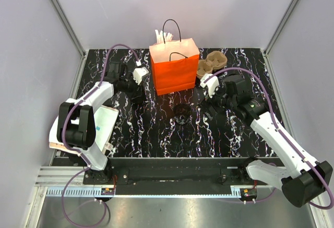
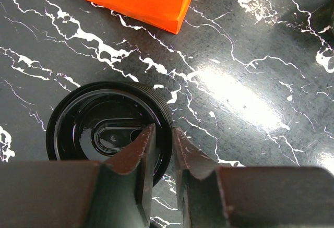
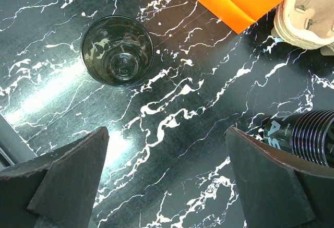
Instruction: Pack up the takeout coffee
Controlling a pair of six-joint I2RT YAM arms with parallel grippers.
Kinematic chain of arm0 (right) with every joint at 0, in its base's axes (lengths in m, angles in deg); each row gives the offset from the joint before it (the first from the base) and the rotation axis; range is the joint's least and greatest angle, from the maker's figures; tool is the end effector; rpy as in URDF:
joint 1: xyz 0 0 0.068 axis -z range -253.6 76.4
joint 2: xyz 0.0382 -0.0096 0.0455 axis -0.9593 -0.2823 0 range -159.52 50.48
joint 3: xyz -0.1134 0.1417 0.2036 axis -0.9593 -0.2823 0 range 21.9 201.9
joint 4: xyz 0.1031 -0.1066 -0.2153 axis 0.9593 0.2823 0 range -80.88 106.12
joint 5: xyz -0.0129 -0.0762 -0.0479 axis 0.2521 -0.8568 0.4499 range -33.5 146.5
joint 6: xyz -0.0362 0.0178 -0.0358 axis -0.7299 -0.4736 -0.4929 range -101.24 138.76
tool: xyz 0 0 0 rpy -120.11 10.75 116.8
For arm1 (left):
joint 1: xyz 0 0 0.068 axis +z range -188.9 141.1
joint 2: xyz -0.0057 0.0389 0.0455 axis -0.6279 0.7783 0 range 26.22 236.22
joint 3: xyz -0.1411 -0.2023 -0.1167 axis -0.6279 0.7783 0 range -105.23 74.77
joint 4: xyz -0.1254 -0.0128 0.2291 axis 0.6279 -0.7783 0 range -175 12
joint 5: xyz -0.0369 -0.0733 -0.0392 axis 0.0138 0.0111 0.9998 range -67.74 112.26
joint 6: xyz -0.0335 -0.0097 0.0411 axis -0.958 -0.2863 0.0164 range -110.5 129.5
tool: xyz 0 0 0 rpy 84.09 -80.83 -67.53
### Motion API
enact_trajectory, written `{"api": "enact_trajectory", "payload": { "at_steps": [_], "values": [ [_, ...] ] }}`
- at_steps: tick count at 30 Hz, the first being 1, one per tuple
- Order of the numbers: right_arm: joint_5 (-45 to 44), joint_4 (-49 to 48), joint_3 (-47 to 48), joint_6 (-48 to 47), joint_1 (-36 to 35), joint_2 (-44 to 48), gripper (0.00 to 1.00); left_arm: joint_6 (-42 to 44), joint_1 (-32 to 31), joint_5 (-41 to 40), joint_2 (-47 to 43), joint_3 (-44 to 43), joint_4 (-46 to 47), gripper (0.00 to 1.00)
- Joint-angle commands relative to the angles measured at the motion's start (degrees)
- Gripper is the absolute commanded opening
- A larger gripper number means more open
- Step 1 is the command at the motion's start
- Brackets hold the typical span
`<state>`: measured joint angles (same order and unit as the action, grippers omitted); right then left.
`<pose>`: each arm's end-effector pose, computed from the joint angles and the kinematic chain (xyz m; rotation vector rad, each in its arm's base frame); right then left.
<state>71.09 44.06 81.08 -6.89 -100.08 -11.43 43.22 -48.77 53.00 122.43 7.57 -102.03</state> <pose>0.2011 0.1103 0.3283 -1.0980 1.9284 0.2913 0.3464 -0.0788 0.2261 1.0810 2.1178 -0.4735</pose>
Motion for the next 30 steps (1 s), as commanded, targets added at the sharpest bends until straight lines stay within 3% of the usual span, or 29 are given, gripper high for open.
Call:
{"api": "enact_trajectory", "payload": {
  "at_steps": [1, 4, 9, 15, 30],
  "values": [
    [1.1, -2.1, 0.0, 0.7, 0.5, 1.4, 1.0, -0.3, -0.3, -1.1, 0.3, -1.1, 2.7, 0.21],
    [1.2, -2.1, -0.1, 0.7, 0.5, 1.4, 1.0, -0.3, -0.3, -1.6, 0.4, -1.0, 2.8, 0.21],
    [1.2, -2.2, -0.1, 0.7, 0.5, 1.4, 1.0, -0.2, -0.3, -2.0, 0.4, -1.1, 2.8, 0.06],
    [1.4, -2.1, 0.0, 0.7, 0.6, 1.4, 1.0, -0.7, -0.3, -2.5, -0.9, -1.2, 2.8, 0.01],
    [2.2, -2.2, 0.0, 1.0, 0.6, 1.7, 1.0, -1.5, -0.3, -0.5, -6.4, -2.5, -0.2, 0.07]
  ]
}}
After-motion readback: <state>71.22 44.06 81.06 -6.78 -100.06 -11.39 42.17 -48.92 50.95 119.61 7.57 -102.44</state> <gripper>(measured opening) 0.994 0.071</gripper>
